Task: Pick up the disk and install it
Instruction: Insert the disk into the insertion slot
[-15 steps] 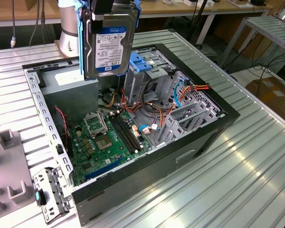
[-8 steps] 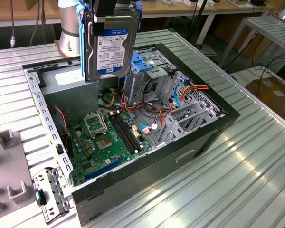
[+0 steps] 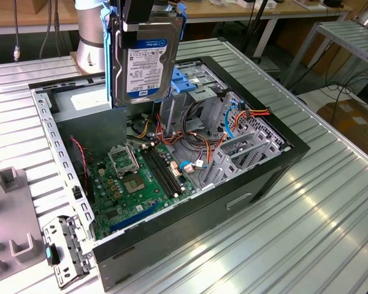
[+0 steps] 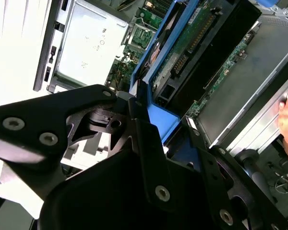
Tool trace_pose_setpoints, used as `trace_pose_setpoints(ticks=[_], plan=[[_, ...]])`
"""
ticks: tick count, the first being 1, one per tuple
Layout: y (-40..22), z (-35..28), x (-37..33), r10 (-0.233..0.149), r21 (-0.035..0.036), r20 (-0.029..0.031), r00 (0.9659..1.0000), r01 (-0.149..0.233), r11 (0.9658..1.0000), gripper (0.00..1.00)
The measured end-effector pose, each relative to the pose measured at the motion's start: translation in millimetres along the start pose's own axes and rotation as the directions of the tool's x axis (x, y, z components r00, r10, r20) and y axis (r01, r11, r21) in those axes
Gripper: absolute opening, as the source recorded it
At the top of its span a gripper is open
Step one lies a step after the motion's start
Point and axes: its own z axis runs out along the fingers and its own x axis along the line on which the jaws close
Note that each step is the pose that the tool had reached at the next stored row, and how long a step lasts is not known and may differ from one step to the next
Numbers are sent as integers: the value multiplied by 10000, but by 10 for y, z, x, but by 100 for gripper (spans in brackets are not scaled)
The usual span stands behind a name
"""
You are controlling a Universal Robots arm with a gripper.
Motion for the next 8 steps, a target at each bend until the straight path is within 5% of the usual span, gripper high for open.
trace_pose_setpoints(ticks=[8], plan=[[-1,0,15,0,0,-1,10000,0,10000,37]])
